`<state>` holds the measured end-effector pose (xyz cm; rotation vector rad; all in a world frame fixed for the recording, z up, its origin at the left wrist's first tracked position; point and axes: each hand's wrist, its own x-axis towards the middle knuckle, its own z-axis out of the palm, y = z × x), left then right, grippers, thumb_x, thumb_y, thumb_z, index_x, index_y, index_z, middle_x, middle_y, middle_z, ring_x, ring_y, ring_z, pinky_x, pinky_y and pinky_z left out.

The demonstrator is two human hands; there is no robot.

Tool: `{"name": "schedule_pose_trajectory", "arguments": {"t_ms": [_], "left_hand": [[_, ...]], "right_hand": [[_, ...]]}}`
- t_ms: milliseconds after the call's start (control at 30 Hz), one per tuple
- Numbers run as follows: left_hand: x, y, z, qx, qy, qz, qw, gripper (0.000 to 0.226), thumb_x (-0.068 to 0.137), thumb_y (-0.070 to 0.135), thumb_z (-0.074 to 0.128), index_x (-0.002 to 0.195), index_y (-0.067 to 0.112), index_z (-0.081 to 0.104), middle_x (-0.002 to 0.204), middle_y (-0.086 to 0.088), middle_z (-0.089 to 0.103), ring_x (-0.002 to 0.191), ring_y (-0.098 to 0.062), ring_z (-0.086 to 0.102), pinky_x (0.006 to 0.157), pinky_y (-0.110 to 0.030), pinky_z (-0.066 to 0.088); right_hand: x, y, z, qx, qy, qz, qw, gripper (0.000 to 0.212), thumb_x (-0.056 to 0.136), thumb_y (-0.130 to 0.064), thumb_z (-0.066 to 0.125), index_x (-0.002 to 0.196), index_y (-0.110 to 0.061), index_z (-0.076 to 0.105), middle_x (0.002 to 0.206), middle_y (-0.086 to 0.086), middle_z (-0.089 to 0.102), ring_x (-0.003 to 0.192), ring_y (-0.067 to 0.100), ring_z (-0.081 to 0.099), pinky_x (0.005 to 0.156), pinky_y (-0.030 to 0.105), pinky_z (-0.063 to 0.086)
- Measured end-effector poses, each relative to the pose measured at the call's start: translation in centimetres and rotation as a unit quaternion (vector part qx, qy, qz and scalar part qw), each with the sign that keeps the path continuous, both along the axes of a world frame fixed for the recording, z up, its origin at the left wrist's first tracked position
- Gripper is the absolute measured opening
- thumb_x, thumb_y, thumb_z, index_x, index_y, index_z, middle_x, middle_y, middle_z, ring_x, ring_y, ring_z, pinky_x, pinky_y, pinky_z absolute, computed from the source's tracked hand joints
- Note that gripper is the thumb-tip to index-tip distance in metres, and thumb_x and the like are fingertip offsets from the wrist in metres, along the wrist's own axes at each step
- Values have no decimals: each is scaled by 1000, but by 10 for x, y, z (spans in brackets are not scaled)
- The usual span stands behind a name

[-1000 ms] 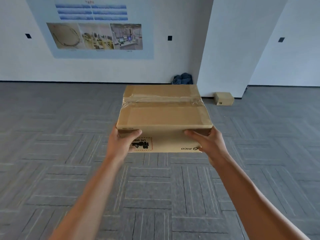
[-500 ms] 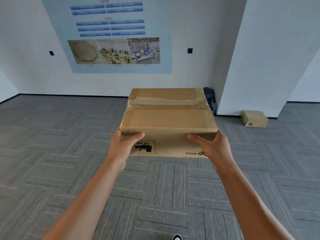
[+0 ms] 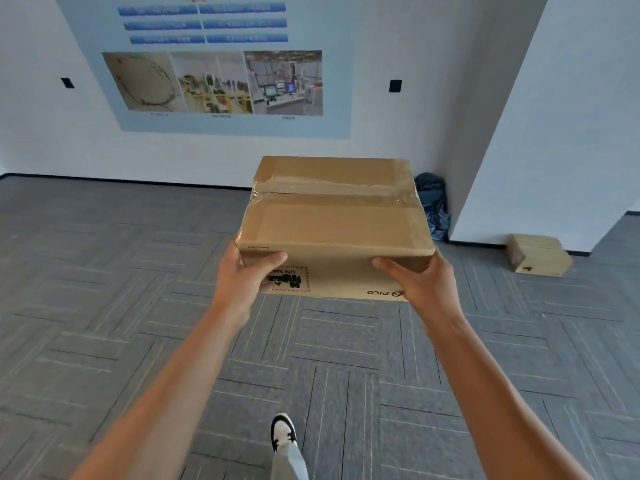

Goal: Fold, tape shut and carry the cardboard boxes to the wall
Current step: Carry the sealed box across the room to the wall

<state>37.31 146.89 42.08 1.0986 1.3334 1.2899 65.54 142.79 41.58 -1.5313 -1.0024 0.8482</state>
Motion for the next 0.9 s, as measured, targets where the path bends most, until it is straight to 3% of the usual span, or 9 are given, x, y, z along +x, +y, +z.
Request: {"name": "schedule_pose_trajectory", "arguments": {"t_ms": [367, 600, 800, 900], "left_hand": [[5, 368, -20, -12, -13, -68, 998, 61, 79, 24, 89, 131, 26, 57, 117, 5, 70, 110, -13, 70, 88, -49, 63], [8, 551, -11, -19, -24, -77, 997, 61, 81, 19, 88, 133, 24, 56, 118, 4, 69, 112, -16, 70, 87, -44, 63], [23, 724, -40, -18, 5, -79, 997, 61, 80, 21, 89, 132, 23, 56, 119, 2, 70, 110, -15, 71, 87, -46, 63], [42, 814, -54, -27, 10, -76, 997, 54, 82, 17, 87, 127, 24, 58, 115, 2, 71, 107, -14, 73, 89, -49, 62]], "right_hand": [[-2, 337, -16, -19, -32, -75, 997, 68, 63, -48, 98, 121, -36, 65, 101, -16, 76, 97, 6, 73, 87, 44, 64], [1, 519, -7, -28, -38, -83, 995, 68, 63, -48, 98, 121, -37, 64, 100, -14, 76, 97, 10, 73, 88, 45, 63], [15, 684, -34, -1, -16, -72, 997, 62, 69, -34, 97, 121, -34, 64, 98, -15, 76, 90, 2, 73, 81, 29, 62], [36, 776, -52, 0, -12, -64, 998, 63, 69, -31, 98, 123, -31, 65, 100, -13, 77, 90, 1, 73, 82, 31, 63]]}}
